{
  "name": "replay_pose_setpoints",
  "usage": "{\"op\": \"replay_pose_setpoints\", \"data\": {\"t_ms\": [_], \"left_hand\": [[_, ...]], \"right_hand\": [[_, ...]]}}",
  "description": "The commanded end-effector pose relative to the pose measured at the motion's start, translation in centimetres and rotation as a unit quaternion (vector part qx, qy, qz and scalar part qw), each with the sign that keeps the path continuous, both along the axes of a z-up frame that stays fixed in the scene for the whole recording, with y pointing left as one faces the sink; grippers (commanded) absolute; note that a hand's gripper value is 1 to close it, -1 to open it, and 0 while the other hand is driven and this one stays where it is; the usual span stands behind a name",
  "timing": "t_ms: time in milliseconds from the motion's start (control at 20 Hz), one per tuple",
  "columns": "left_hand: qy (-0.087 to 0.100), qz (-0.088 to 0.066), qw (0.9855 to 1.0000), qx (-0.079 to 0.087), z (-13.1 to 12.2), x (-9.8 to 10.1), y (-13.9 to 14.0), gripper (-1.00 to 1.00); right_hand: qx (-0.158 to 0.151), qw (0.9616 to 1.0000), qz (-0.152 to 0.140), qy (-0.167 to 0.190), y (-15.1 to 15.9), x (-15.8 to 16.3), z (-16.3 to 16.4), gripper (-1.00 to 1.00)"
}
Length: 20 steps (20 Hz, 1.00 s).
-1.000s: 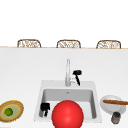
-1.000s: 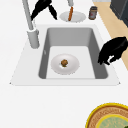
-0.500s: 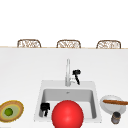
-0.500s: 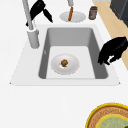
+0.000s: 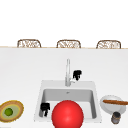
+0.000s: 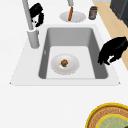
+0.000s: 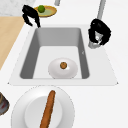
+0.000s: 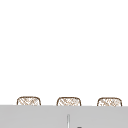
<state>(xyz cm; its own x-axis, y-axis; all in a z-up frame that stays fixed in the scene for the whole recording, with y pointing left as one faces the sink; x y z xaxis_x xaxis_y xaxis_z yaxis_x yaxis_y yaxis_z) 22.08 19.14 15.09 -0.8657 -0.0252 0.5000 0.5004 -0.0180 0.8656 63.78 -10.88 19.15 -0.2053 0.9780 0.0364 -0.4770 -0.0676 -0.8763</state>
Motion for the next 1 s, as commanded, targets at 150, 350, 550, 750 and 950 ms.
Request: {"op": "replay_pose_setpoints", "data": {"t_ms": [150,350,550,750,950], "left_hand": [[0.000,0.000,1.0000,0.000,0.0,0.0,0.0,0.00],[0.000,0.000,1.0000,0.000,0.0,0.0,0.0,0.00],[0.000,0.000,1.0000,0.000,0.0,0.0,0.0,0.00],[0.000,0.000,1.0000,0.000,0.0,0.0,0.0,0.00],[0.000,0.000,1.0000,0.000,0.0,0.0,0.0,0.00]], "right_hand": [[0.061,0.9980,0.006,0.013,-2.5,0.1,-2.0,1.00],[0.087,0.9962,0.010,0.003,-3.3,0.1,-2.4,1.00],[0.089,0.9954,0.035,-0.003,-3.3,0.2,-3.0,1.00],[0.091,0.9941,0.058,-0.011,-3.4,0.4,-3.2,1.00],[0.098,0.9923,0.073,-0.020,-3.7,0.3,-3.4,1.00]]}}
